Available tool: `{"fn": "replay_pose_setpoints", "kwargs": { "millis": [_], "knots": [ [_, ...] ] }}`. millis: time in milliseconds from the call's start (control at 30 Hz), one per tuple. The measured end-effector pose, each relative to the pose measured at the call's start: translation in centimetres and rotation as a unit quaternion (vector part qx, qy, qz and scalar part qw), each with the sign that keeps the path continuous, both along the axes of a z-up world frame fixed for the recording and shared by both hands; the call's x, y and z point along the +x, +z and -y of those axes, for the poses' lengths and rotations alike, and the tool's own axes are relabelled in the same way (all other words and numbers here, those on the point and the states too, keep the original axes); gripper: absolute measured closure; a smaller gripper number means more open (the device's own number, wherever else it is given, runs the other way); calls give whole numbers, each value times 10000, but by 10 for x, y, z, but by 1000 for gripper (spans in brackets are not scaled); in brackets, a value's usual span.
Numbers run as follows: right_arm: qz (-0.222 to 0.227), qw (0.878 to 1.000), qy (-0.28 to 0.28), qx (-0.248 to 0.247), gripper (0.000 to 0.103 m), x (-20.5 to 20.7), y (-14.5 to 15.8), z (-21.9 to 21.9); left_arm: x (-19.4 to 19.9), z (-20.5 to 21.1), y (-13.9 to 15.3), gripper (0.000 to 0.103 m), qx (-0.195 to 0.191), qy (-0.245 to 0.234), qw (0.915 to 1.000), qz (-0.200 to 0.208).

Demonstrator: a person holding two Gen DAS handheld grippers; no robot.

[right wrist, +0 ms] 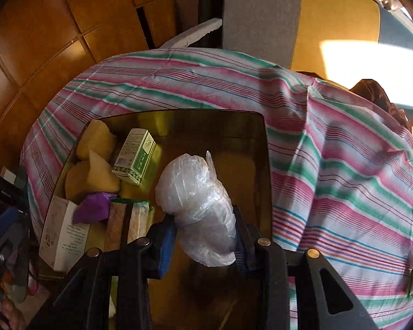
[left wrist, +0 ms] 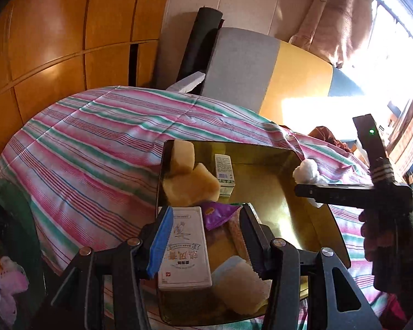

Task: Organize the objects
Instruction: 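Carry the wrapped bundle into the tray and open the right gripper, then move both tools back over the remaining items on the cloth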

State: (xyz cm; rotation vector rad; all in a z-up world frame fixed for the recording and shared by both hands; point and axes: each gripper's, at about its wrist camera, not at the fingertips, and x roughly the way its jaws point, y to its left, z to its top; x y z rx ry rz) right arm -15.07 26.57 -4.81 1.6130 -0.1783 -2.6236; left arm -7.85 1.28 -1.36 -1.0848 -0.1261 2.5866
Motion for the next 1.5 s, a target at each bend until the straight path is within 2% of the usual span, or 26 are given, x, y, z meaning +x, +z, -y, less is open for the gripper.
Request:
{"fn": "replay_pose_setpoints", "kwargs": {
  "millis": [167,233,300,433,667,1000,1267,1400,1500],
  "knots": [
    [312,9980,-104,-546,62,-37,-22,20,0,22,-8,52,40,201,9997,105],
    [444,9963,-75,-736,54,-47,-30,28,0,28,-11,52,53,268,9995,140],
    [487,9943,-38,-951,54,-49,-33,32,1,32,-13,52,48,309,9994,144],
    [364,9924,-20,-1172,47,-41,-29,34,4,34,-17,51,28,322,9993,178],
    [34,9963,44,-853,47,-11,-6,35,9,27,-14,51,14,263,9996,130],
    [-601,9981,104,-77,44,46,28,33,28,4,3,48,-234,14,9996,-184],
    [-824,9965,-46,142,44,84,41,9,39,-17,7,47,-358,-281,9986,-254],
    [-935,9952,-216,172,36,102,46,-12,44,-30,8,46,-426,-435,9978,-271],
    [-1015,9937,-427,211,36,117,51,-33,47,-40,8,46,-484,-567,9969,-269]
  ]
}}
